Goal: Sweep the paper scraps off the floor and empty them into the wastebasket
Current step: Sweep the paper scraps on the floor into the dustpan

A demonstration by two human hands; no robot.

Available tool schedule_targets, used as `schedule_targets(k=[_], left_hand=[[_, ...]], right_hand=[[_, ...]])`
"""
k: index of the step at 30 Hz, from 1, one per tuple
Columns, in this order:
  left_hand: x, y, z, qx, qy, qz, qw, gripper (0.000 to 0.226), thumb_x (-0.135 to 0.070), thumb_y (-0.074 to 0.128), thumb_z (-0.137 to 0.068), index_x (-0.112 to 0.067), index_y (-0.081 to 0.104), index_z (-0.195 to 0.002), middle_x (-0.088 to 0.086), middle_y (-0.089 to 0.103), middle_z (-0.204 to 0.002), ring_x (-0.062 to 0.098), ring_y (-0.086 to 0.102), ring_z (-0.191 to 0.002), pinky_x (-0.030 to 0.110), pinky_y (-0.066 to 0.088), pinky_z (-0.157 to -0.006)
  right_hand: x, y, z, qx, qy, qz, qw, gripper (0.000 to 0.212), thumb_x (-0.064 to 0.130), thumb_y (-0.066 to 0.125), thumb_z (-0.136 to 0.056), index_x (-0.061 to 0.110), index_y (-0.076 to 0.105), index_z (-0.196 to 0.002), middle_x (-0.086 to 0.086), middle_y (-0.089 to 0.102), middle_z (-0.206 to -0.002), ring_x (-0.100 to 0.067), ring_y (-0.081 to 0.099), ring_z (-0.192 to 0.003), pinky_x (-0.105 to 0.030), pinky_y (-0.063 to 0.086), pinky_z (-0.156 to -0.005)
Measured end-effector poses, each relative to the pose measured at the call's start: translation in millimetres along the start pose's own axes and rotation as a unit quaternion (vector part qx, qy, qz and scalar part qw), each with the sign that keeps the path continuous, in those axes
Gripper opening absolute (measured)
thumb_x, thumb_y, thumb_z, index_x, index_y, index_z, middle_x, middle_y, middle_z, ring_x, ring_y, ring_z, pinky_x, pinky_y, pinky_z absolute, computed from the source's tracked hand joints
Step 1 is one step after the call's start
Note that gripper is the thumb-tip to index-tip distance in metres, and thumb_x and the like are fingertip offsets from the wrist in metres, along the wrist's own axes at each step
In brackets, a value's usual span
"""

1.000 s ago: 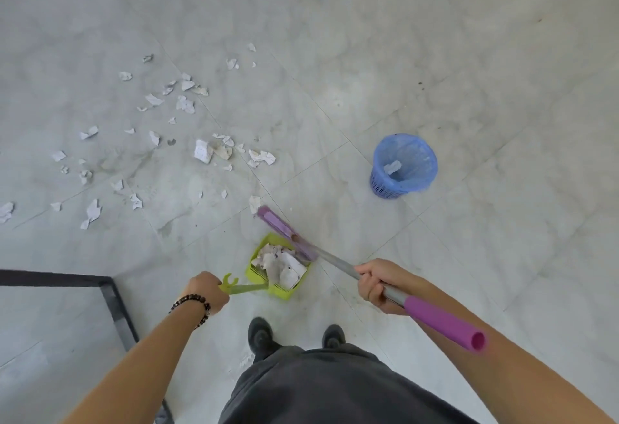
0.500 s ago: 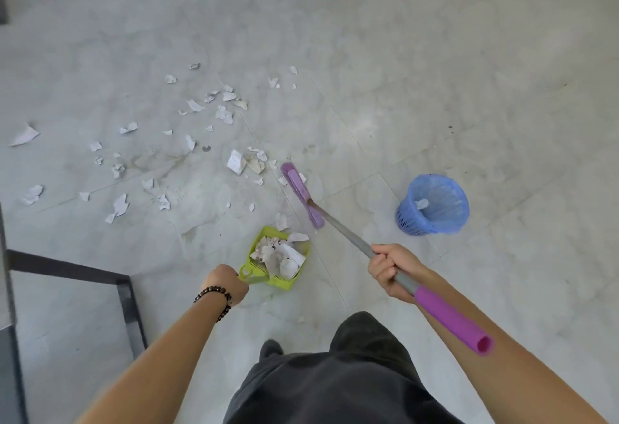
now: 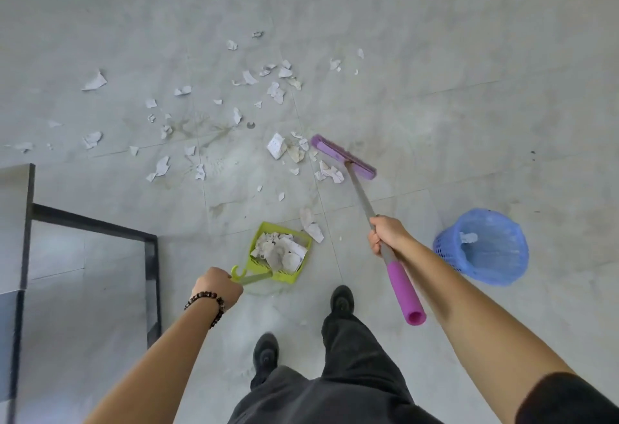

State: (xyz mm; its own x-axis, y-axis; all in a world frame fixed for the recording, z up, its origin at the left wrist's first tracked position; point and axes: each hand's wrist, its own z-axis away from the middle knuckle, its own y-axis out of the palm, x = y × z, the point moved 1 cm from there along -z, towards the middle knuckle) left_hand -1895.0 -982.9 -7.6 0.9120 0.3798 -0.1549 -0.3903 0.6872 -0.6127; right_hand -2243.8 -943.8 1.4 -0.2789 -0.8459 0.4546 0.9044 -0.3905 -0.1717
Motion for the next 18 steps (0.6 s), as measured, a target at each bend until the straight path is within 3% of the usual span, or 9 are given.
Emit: schedule_targets(k=[5, 12, 16, 18], left_hand=[[-26, 0, -13, -0.008, -0.021, -0.013, 1.0, 0.008, -0.005, 0.055, -0.076, -0.007, 0.058, -0.069, 0.007, 0.049, -0.058, 0.023, 0.042, -0.046, 0.02, 0.035, -0.044], [-23, -3, -14, -0.013, -0.027, -0.055, 0.998, 0.009, -0.006, 0.056, -0.077, -0.008, 0.059, -0.069, 0.005, 0.05, -0.058, 0.022, 0.046, -0.048, 0.021, 0.036, -0.043], [-27, -6, -12, -0.006, -0.014, -0.067, 0.998, 0.008, -0.005, 0.052, -0.077, -0.008, 0.058, -0.073, 0.006, 0.052, -0.058, 0.023, 0.049, -0.047, 0.022, 0.042, -0.045], [-27, -12, -11, 0.001, -0.003, -0.071, 0.997, 0.009, -0.006, 0.052, -0.078, -0.006, 0.061, -0.078, 0.007, 0.054, -0.06, 0.023, 0.05, -0.048, 0.023, 0.044, -0.046]], right_hand=[[24, 1, -63, -0.025, -0.046, 0.133, 0.99, 0.017, 0.01, 0.032, -0.085, 0.008, 0.049, -0.083, -0.008, 0.051, -0.045, -0.022, 0.047, -0.043, -0.03, 0.041, -0.048], [-10, 20, -45, 0.048, -0.001, 0.268, 0.962, 0.023, -0.003, 0.032, -0.073, 0.0, 0.055, -0.075, -0.02, 0.056, -0.06, -0.03, 0.054, -0.058, -0.036, 0.044, -0.06], [-49, 23, 0, 0.082, 0.028, 0.24, 0.967, 0.019, 0.0, 0.032, -0.085, 0.004, 0.051, -0.085, -0.013, 0.048, -0.052, -0.022, 0.045, -0.042, -0.023, 0.041, -0.042], [-55, 17, 4, 0.072, 0.05, 0.205, 0.975, 0.018, 0.009, 0.035, -0.092, 0.009, 0.046, -0.079, -0.008, 0.043, -0.05, -0.015, 0.04, -0.035, -0.021, 0.035, -0.035]])
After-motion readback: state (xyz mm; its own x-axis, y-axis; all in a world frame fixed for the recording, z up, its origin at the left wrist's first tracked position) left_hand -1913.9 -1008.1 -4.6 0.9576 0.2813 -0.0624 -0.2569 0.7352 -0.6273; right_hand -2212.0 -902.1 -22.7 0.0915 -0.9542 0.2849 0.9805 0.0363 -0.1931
